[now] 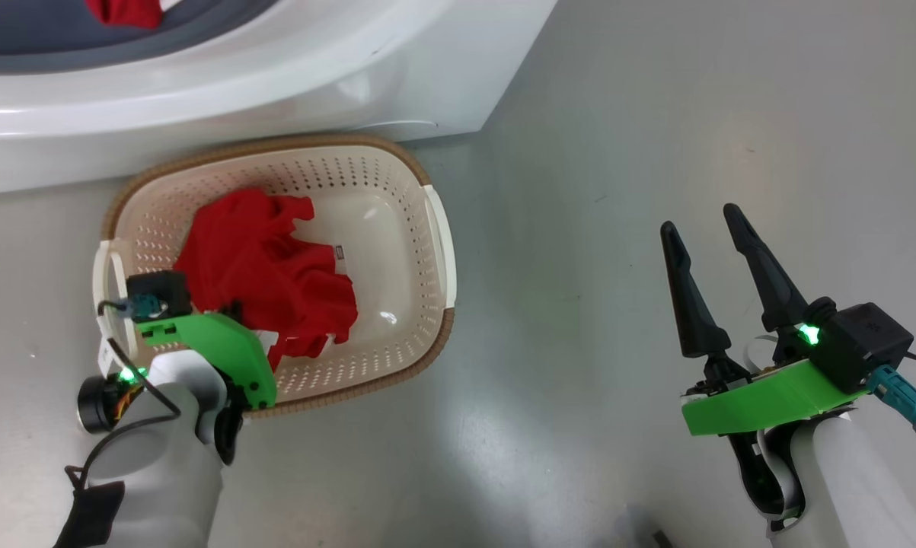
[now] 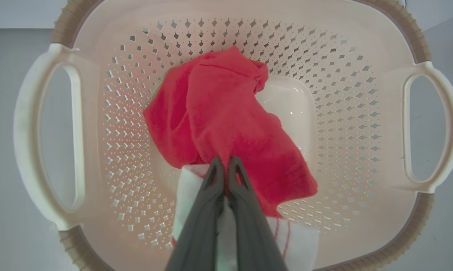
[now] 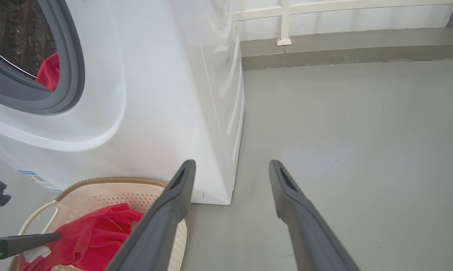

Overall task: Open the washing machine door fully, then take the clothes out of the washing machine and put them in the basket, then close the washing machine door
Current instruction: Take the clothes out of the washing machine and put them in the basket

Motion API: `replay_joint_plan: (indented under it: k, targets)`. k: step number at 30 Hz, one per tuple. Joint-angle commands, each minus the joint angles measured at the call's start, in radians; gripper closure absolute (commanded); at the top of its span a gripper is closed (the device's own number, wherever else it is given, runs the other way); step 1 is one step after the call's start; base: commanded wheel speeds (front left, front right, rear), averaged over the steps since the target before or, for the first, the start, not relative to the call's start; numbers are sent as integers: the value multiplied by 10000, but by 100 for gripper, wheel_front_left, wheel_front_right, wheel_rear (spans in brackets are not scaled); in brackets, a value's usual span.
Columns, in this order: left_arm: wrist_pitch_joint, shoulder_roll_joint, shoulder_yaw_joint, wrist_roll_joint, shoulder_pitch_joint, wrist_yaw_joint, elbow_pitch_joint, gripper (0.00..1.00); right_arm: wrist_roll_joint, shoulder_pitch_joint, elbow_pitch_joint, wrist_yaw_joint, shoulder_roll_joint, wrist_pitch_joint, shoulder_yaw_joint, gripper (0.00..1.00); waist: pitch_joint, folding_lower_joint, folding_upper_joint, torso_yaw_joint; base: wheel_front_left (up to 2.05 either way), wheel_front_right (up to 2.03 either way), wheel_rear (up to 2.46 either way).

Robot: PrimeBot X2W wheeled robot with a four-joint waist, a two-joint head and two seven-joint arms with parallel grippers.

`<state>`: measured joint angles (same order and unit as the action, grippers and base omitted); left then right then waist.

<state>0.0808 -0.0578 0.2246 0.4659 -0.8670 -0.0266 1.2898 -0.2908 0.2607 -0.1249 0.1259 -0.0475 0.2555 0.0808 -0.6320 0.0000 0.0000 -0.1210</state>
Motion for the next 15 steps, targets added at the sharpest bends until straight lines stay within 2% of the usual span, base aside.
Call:
replay_joint_plan:
  k: [1, 5, 6, 9, 10, 11, 15]
  targets:
    - [-32, -366, -134, -10, 27, 50, -55, 100, -18, 20, 218, 48, -27, 63, 234, 0, -92, 0, 0, -64, 0, 0, 0]
    - [-121, -416, -61, -18, -20, 96, -29, 100, -34, 79, 187, 48, -27, 63, 237, 0, -155, 0, 0, -80, 0, 0, 0]
    - [-111, -432, -38, -30, -24, 123, -25, 92, -43, 87, 174, 48, -27, 63, 240, 0, -158, 0, 0, -81, 0, 0, 0]
    - [-48, -456, -45, 23, -23, 136, -16, 43, -73, 102, 125, 48, -27, 63, 261, 0, -142, 0, 0, -78, 0, 0, 0]
    - [2, -464, -30, 21, -28, 139, -14, 4, -79, 102, 106, 48, -27, 63, 262, 0, -130, 0, 0, -69, 0, 0, 0]
    - [59, -477, -14, 16, -36, 148, -12, 0, -74, 102, 87, 48, -27, 63, 252, 0, -115, 0, 0, -56, 0, 0, 0]
    - [285, -452, 19, 57, -53, 74, -6, 0, 46, 121, -3, 48, -27, 63, 118, 0, -33, 0, 0, 12, 0, 0, 0]
